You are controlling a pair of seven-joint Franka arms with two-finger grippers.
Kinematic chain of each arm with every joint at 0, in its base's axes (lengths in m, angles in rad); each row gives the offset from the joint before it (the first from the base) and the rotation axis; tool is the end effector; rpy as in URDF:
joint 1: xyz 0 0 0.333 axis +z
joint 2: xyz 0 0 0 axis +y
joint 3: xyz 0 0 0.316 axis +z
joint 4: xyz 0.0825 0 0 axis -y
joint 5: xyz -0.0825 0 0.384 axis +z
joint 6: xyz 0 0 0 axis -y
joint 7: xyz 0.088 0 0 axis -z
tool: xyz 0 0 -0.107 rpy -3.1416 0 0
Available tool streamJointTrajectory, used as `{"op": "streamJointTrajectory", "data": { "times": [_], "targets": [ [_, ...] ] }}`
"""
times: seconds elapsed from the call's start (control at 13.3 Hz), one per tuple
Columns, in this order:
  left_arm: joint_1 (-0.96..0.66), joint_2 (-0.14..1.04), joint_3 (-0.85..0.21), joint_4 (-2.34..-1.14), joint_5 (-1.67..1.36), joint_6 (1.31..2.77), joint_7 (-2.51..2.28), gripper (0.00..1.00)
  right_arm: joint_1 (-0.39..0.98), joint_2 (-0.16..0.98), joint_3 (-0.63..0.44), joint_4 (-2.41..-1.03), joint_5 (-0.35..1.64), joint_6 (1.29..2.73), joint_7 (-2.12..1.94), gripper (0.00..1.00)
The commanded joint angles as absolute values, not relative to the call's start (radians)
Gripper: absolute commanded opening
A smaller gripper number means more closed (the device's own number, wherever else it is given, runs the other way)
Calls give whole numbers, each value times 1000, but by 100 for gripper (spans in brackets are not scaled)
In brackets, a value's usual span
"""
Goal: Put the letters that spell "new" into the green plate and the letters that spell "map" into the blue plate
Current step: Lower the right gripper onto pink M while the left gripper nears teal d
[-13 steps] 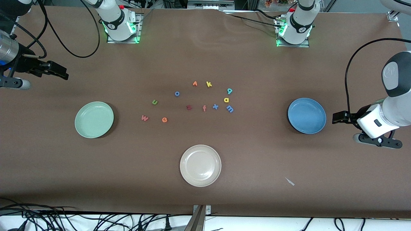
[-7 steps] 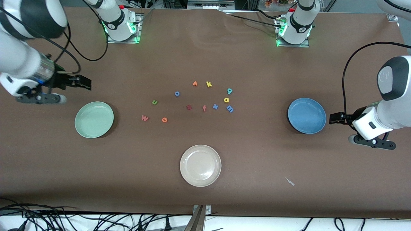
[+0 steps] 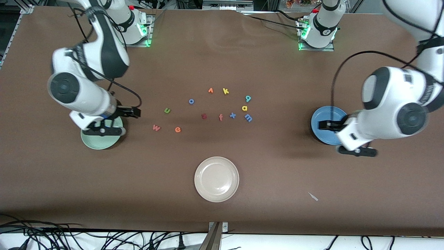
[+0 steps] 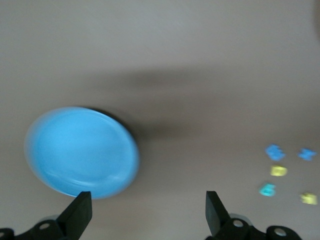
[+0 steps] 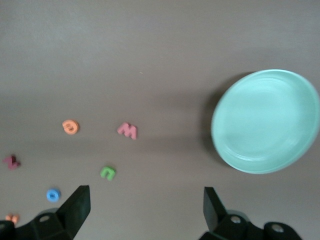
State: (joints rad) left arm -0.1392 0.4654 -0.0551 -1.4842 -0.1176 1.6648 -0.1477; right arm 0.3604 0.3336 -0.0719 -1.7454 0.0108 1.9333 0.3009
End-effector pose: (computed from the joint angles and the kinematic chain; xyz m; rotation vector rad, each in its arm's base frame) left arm 0.6439 -0.1332 0.3869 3.0169 -0.0248 -0.4618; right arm 0.6014 0.1828 0.3716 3.0791 -0.0227 -0.2075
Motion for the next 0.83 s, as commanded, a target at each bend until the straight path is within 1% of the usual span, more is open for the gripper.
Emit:
{"op": "streamJointTrajectory", "data": {
  "times": [0.0, 0.08, 0.15, 0.3, 0.38, 0.6, 0.75],
  "targets": [
    [-135, 445, -141, -1574, -164, 1681, -300, 100, 379, 350, -75, -1808, 15, 2028, 316, 100],
    [-133, 443, -175, -1613, -166, 1722, -364, 100, 385, 359, -66, -1821, 9, 2037, 301, 100],
    [-133, 436, -222, -1676, -166, 1803, -436, 100, 387, 365, -55, -1839, 11, 2063, 246, 100],
    [-133, 431, -306, -1823, -166, 2025, -585, 100, 387, 357, -55, -1938, 11, 2182, 116, 100],
    [-133, 431, -345, -1874, -166, 2108, -653, 100, 387, 354, -54, -1991, 11, 2245, 51, 100],
    [-135, 433, -426, -2012, -166, 2285, -805, 100, 387, 365, -49, -2094, 12, 2393, -200, 100],
    [-137, 434, -454, -2093, -166, 2397, -868, 100, 377, 391, -51, -2089, 15, 2411, -410, 100]
  ]
}}
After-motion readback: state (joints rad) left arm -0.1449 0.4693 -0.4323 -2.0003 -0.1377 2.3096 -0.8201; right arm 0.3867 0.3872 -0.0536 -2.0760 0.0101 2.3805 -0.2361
